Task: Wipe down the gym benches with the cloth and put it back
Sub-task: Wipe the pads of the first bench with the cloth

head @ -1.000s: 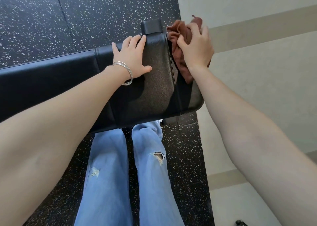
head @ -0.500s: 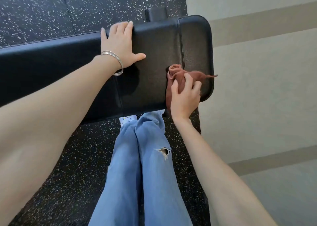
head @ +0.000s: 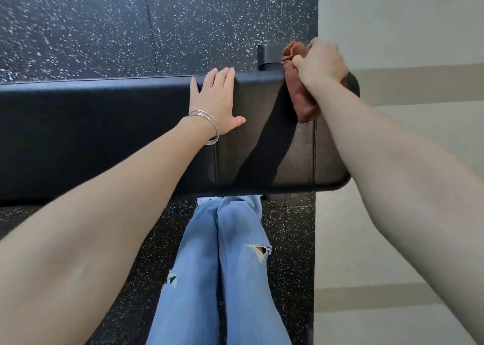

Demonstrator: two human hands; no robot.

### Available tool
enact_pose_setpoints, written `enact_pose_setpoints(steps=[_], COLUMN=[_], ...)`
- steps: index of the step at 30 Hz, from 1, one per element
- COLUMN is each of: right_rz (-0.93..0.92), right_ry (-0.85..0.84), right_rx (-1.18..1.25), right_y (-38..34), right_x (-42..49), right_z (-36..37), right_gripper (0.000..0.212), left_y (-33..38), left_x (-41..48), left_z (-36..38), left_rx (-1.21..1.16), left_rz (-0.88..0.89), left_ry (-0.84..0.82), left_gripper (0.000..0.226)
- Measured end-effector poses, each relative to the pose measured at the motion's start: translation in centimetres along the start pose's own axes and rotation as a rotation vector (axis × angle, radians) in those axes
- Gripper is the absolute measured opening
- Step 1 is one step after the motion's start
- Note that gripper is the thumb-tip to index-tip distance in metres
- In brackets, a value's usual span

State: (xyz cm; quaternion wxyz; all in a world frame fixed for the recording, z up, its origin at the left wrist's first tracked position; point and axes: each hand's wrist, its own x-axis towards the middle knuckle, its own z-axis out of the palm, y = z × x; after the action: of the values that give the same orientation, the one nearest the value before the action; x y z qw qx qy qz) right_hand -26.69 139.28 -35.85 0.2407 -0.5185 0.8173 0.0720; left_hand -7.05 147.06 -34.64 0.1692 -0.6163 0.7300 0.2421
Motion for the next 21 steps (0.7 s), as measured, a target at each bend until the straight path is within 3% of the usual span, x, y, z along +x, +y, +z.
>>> enact_pose_setpoints(steps=[7,11,16,21], right_rz=[-0.271,-0.326,-0.210,-0.470], right_ry=[0.334,0.324,0.337,0.326], right_rx=[0.074,0.071,0.130,0.067], right_y=[4.2,4.0,-0.1,-2.4], right_x=[-9.9,-9.5,-9.5,-14.5], right_z=[4.5,4.9,5.6,8.9], right_gripper=[0.035,0.035,0.036,0.031], left_y=[-2.7,-4.7,-4.9,-5.4], left_x=[-1.5,-3.0,-5.9,-9.0], left_z=[0.3,0.8,2.0,3.6], left_rx=[-0.045,-0.038,-0.067,-0.074], left_rz=[-0.058,-0.107,-0.137,-0.143], left_ry=[0.067,0.093,0.100,0.077], left_gripper=[0.096,0.096,0.090,0.084])
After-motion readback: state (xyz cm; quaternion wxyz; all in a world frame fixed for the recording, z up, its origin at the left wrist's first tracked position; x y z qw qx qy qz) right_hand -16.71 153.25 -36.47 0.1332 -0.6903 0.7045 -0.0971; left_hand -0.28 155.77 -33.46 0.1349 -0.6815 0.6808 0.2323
